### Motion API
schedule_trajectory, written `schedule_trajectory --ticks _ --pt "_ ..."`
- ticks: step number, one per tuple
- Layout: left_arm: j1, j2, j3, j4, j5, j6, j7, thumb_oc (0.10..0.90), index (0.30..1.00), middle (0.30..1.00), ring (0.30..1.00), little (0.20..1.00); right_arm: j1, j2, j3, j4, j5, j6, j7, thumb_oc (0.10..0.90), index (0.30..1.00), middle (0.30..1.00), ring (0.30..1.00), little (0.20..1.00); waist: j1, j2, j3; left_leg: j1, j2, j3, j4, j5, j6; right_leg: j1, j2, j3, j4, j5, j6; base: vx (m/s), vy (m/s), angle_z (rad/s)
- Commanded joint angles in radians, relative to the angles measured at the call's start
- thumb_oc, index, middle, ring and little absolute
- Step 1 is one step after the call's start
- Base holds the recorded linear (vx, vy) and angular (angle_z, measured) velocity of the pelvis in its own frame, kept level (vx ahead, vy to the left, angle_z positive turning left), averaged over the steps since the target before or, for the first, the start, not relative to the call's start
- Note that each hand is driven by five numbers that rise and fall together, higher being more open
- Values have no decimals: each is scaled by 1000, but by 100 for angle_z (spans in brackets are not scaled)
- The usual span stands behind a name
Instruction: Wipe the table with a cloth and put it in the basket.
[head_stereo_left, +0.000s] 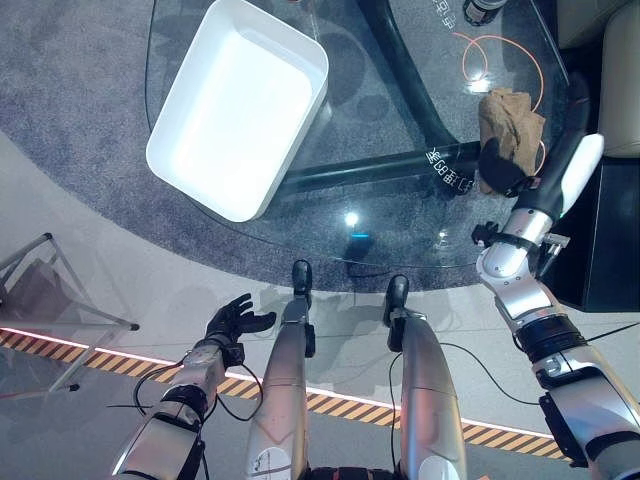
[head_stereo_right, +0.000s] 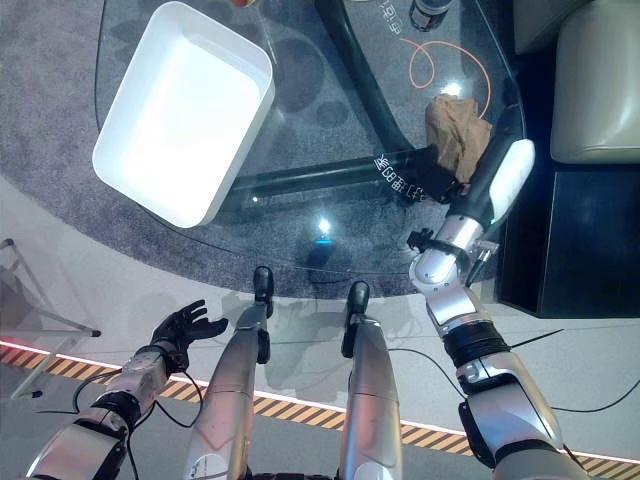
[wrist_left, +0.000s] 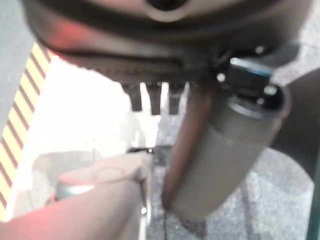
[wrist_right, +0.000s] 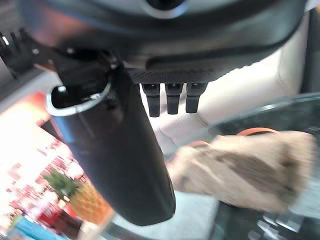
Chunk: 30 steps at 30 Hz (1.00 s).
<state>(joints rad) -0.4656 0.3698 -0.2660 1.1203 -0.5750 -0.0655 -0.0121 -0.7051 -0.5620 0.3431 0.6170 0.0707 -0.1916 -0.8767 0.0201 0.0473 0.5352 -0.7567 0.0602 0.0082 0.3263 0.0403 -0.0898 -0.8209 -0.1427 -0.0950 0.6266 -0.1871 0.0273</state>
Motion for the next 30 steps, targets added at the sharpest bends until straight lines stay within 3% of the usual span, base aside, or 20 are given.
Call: schedule_trajectory --ticks 1,8,19,30 --pt "54 20 -13 26 3 -6 22 800 900 900 900 900 -84 -63 -2 -37 29 -13 9 800 900 900 900 900 -9 3 -15 7 -59 26 149 -105 40 66 27 -44 -142 105 22 0 0 0" --pt "45 21 -29 35 -1 -4 12 800 900 900 900 900 -145 -58 32 86 124 38 34 800 900 900 900 900 5 10 -15 13 -59 29 138 -100 43 65 25 -53 -136 103 18 0 0 0" --pt "38 11 -46 31 -2 5 19 800 900 900 900 900 -197 -55 20 184 82 74 -76 800 900 900 900 900 15 24 -15 14 -65 29 135 -103 47 58 23 -55 -127 103 20 0 0 0" --pt "24 9 -55 44 -1 7 13 800 900 900 900 900 -226 -49 10 294 106 108 -62 800 900 900 900 900 22 31 -15 12 -67 26 136 -103 52 52 21 -56 -117 102 20 0 0 0"
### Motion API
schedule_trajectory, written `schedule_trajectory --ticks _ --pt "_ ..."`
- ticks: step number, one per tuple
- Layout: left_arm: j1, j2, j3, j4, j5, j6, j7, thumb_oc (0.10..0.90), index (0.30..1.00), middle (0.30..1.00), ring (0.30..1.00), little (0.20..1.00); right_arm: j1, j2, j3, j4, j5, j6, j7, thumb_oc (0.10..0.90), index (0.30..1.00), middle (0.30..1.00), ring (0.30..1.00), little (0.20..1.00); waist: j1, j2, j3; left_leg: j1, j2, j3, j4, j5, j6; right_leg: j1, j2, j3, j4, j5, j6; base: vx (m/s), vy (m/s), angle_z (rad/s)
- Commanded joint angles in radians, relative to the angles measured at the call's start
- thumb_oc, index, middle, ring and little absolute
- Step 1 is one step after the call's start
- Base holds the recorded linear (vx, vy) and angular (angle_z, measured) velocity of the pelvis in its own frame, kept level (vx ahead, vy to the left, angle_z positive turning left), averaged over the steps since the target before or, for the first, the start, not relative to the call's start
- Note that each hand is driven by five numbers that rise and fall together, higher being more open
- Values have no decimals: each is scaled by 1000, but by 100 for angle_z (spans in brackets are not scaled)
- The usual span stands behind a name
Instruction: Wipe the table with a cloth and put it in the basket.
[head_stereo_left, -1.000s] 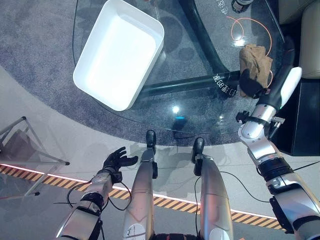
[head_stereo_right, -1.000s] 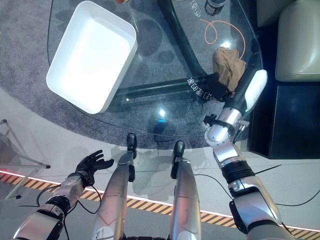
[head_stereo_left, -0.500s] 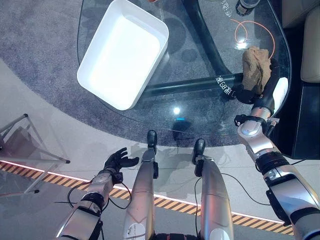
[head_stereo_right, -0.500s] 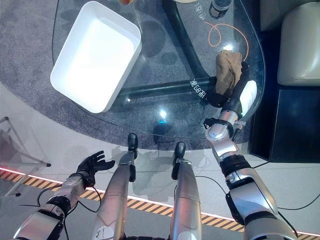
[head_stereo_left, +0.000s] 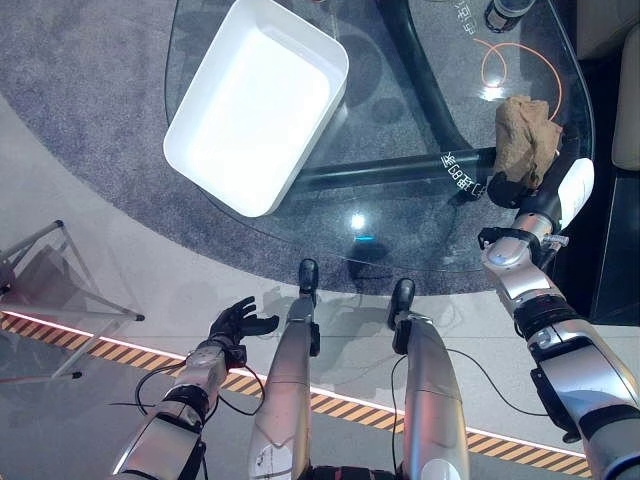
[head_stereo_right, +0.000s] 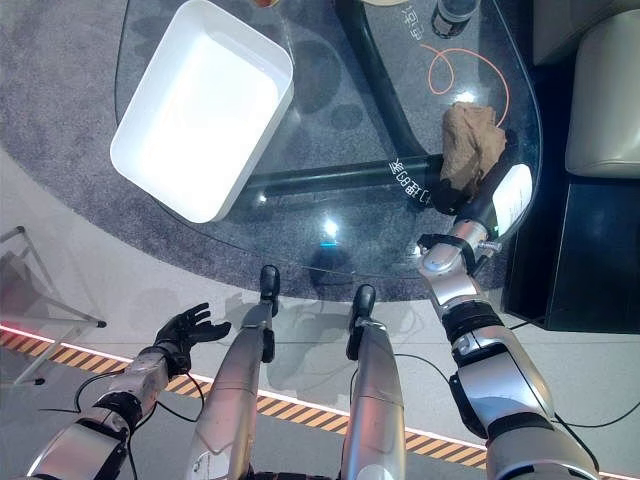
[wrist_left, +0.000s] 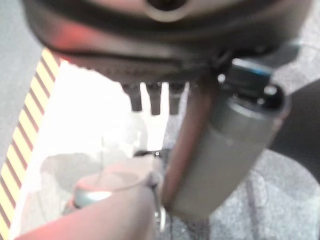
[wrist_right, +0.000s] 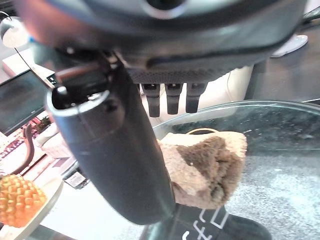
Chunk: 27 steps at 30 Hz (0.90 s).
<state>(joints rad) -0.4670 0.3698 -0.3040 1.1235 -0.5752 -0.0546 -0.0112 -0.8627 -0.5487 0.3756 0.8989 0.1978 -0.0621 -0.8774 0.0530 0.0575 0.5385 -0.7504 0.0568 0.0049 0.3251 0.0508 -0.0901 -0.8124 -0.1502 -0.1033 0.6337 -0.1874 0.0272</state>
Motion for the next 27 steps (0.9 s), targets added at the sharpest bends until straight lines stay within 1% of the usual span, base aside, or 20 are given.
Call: schedule_trajectory --ticks 1,7,10,11,14,15,21,22,23,24,27 --pt "23 9 -21 43 -2 -2 11 800 900 900 900 900 -72 -61 -25 47 -8 -18 -46 800 900 900 900 900 -8 24 -19 4 -64 27 139 -113 53 40 27 -49 -120 103 20 0 0 0" --pt "18 10 -27 44 -4 4 11 800 900 900 900 900 -82 -56 -27 95 19 -4 -16 800 900 900 900 900 -4 30 -19 -3 -66 25 140 -112 55 29 25 -52 -111 103 20 0 0 0" --pt "14 8 -29 47 -2 6 11 800 900 900 900 900 -85 -52 -29 121 36 -11 6 800 900 900 900 900 -2 31 -19 -3 -66 24 140 -112 56 28 23 -53 -109 102 20 0 0 0" --pt "13 4 -30 47 4 7 13 800 900 900 900 900 -91 -47 -27 138 63 -19 39 800 900 900 900 900 0 32 -19 -2 -67 23 140 -112 56 28 22 -54 -108 103 19 0 0 0" --pt "13 3 -31 48 6 5 11 800 900 900 900 900 -98 -44 -22 146 84 -27 82 800 900 900 900 900 3 33 -19 -2 -68 23 139 -111 56 27 21 -55 -109 104 19 0 0 0" --pt "13 1 -32 46 10 7 13 800 900 900 900 900 -103 -39 -19 149 100 -30 114 800 900 900 900 900 4 34 -19 -3 -70 22 140 -110 56 25 21 -54 -108 105 18 0 0 0" --pt "12 6 -33 40 11 17 13 800 900 900 900 900 -110 -36 -18 168 139 -16 139 800 900 900 900 900 7 36 -19 2 -70 24 139 -110 57 27 21 -57 -103 104 20 0 0 0" --pt "12 5 -33 42 12 16 12 800 900 900 900 900 -110 -35 -19 175 137 -17 139 756 862 862 862 856 7 36 -19 3 -70 24 139 -110 57 27 21 -57 -102 104 19 0 0 0" --pt "12 6 -33 43 13 16 10 800 900 900 900 900 -111 -35 -20 180 137 -15 139 361 524 524 524 461 8 36 -19 3 -71 24 139 -111 58 27 21 -57 -102 104 19 0 0 0" --pt "11 5 -33 42 13 18 11 800 900 900 900 900 -113 -34 -22 188 141 -16 146 100 300 300 300 200 9 36 -19 4 -71 24 138 -111 59 28 20 -59 -102 104 20 0 0 0" --pt "9 4 -35 44 12 18 10 800 900 900 900 900 -116 -34 -21 189 141 -12 139 100 300 300 300 200 9 36 -19 2 -71 25 138 -111 59 26 20 -59 -102 104 19 0 0 0"
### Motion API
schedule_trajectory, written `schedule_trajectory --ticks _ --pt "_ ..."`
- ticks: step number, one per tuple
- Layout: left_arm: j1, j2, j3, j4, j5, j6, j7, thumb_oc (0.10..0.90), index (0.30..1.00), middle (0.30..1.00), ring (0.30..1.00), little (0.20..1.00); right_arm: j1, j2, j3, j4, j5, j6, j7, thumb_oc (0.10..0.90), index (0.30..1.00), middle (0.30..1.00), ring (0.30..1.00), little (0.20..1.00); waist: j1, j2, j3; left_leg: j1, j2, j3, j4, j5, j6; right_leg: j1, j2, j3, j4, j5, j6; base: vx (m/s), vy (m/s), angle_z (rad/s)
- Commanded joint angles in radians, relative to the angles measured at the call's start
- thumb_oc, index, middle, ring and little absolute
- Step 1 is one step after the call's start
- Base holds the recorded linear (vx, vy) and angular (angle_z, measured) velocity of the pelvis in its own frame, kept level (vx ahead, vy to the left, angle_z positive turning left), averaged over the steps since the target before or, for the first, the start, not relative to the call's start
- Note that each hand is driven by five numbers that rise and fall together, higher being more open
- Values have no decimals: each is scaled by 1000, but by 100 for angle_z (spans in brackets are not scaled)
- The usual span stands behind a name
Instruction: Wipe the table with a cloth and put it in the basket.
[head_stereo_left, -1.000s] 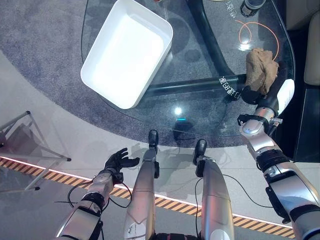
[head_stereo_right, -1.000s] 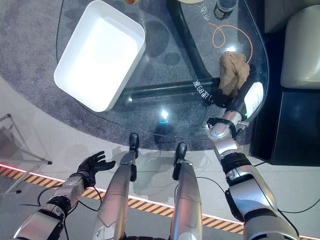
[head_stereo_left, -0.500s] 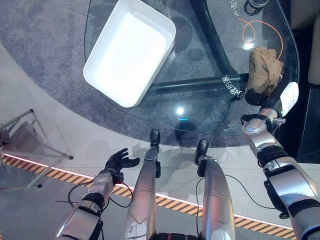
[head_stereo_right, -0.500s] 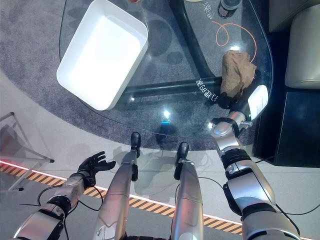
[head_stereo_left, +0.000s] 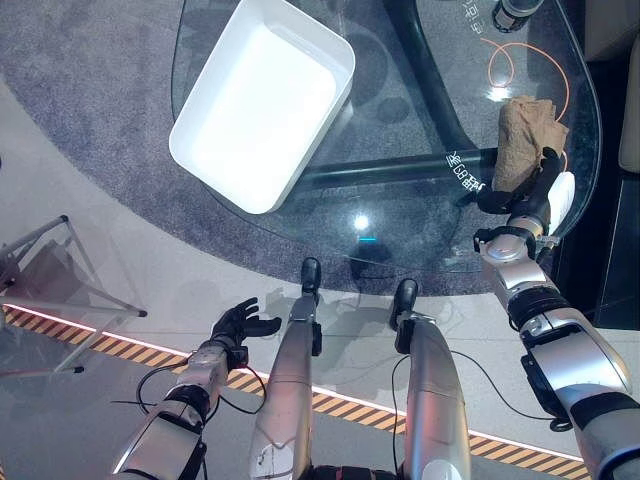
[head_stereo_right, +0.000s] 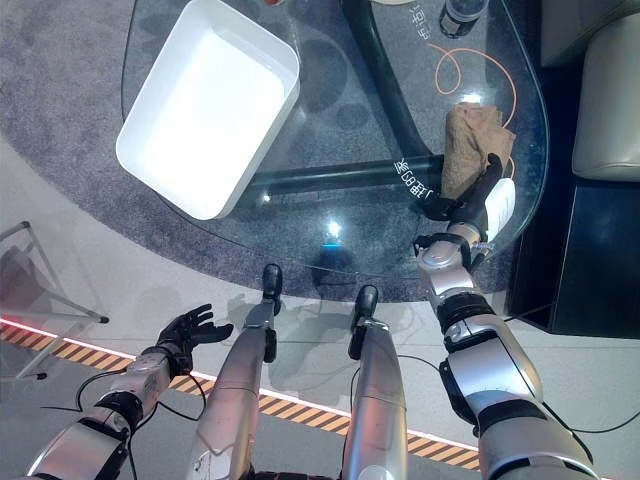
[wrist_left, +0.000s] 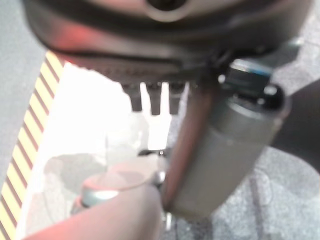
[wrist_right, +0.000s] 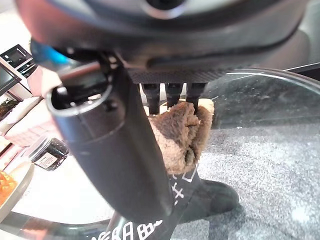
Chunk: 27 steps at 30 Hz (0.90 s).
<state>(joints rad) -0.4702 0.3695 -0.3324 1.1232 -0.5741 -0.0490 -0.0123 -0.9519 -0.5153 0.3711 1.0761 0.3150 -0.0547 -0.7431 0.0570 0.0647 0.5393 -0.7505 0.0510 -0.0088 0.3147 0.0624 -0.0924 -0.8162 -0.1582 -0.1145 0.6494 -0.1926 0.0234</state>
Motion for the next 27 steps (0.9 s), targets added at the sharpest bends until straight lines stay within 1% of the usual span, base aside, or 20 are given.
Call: schedule_trajectory --ticks 1,9,17,20,22,23,24,27 --pt "15 3 -7 45 11 11 12 800 900 900 900 900 -25 -66 -19 7 24 -15 1 100 300 300 300 200 5 29 -19 1 -65 39 150 -123 62 29 29 -48 -117 109 23 0 0 0" --pt "19 -1 -8 39 12 10 17 800 900 900 900 900 -23 -64 -24 1 16 -5 -17 100 300 300 300 200 3 29 -19 4 -66 41 146 -122 62 30 32 -47 -119 110 23 0 0 0" --pt "18 3 -11 38 12 14 17 800 900 900 900 900 -22 -67 -17 -5 5 -11 13 100 300 300 300 200 1 29 -19 1 -65 40 150 -123 62 26 31 -46 -116 112 23 0 0 0" --pt "18 2 -11 35 13 15 18 800 900 900 900 900 -25 -67 -1 -20 -14 -12 40 100 300 300 300 200 0 29 -19 2 -66 39 147 -120 61 28 32 -47 -119 113 23 0 0 0" --pt "19 0 -11 27 17 19 22 800 900 900 900 900 -33 -60 32 -62 -58 -3 75 100 300 300 300 200 1 28 -19 1 -67 39 147 -118 59 27 33 -47 -121 114 23 0 0 0" --pt "19 1 -10 26 18 19 21 800 900 900 900 900 -33 -60 34 -67 -62 -1 79 100 300 300 300 200 1 28 -19 1 -67 39 146 -118 59 27 32 -47 -121 114 23 0 0 0" --pt "20 0 -9 23 22 21 21 800 900 900 900 900 -36 -57 52 -90 -71 -6 111 100 300 300 300 200 1 27 -19 1 -68 39 144 -117 58 28 33 -48 -123 113 22 0 0 0" --pt "21 1 -6 15 24 24 23 800 900 900 900 900 -41 -56 91 -141 -102 4 147 100 300 300 300 200 1 25 -19 2 -69 39 142 -115 57 28 32 -50 -123 114 22 0 0 0"
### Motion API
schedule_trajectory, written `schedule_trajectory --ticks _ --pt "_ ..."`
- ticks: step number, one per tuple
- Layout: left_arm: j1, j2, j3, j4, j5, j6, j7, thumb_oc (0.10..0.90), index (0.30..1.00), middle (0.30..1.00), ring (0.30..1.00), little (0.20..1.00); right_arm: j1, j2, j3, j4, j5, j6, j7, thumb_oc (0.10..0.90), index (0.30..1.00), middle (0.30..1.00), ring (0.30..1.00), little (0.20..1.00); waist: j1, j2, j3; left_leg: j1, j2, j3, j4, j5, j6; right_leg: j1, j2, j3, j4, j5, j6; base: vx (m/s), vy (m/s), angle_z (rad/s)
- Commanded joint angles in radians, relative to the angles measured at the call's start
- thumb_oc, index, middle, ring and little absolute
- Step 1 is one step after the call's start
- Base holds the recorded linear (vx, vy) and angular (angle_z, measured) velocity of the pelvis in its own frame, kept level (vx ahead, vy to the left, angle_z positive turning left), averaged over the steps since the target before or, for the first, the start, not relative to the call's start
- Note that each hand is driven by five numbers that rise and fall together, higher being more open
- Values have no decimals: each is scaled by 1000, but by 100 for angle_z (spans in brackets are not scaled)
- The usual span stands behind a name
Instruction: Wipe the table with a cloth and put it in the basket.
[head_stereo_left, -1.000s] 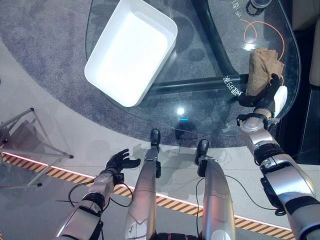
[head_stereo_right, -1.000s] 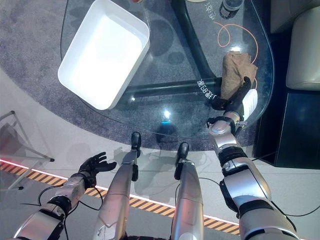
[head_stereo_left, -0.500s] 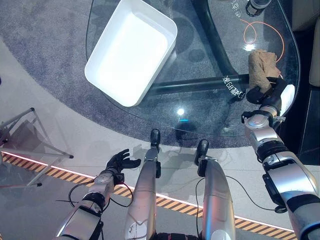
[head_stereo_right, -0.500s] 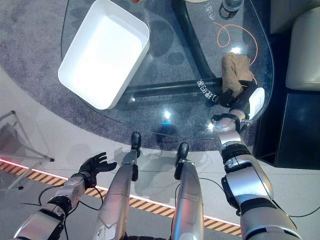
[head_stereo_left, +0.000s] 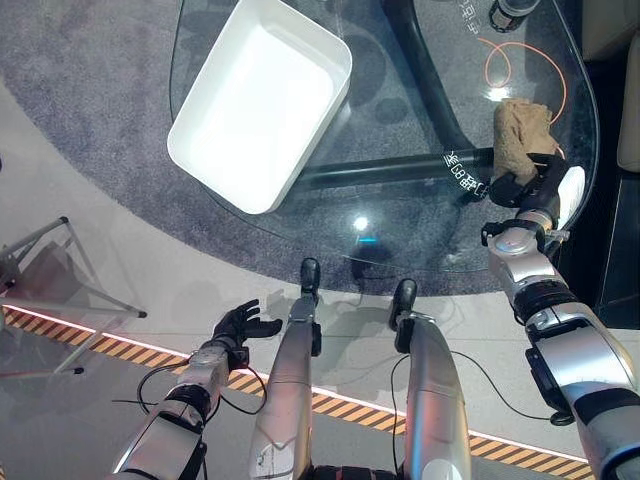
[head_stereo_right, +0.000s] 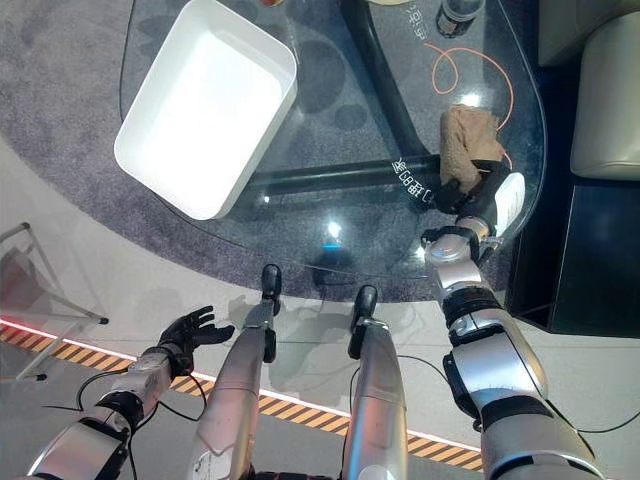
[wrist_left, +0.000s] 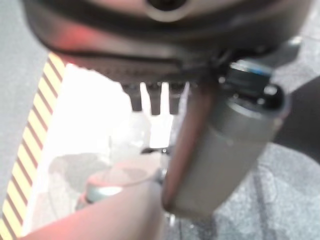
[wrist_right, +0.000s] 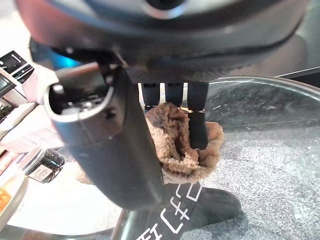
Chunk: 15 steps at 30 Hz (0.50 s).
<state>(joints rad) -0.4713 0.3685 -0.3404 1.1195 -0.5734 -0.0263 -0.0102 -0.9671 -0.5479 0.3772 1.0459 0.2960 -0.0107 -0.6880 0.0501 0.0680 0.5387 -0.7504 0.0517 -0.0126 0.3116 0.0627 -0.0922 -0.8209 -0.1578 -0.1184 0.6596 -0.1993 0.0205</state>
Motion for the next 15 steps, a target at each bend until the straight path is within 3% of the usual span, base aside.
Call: schedule_trajectory --ticks 1,8,15 --pt "23 2 1 17 24 2 22 800 900 900 900 900 -27 -23 90 -119 -85 -37 97 100 300 300 300 200 8 22 -19 2 -70 43 145 -115 57 32 32 -46 -134 120 25 0 0 0" --pt "30 7 11 -2 28 7 23 800 900 900 900 900 -42 -16 225 -292 -218 -11 238 100 300 300 300 200 10 18 -19 8 -74 50 133 -109 52 41 30 -53 -150 120 23 0 0 0" --pt "36 4 14 -2 39 0 17 800 900 900 900 900 -49 -3 312 -377 -267 4 328 100 300 300 300 200 16 15 -19 15 -77 54 124 -102 49 51 28 -61 -162 121 21 0 0 0"
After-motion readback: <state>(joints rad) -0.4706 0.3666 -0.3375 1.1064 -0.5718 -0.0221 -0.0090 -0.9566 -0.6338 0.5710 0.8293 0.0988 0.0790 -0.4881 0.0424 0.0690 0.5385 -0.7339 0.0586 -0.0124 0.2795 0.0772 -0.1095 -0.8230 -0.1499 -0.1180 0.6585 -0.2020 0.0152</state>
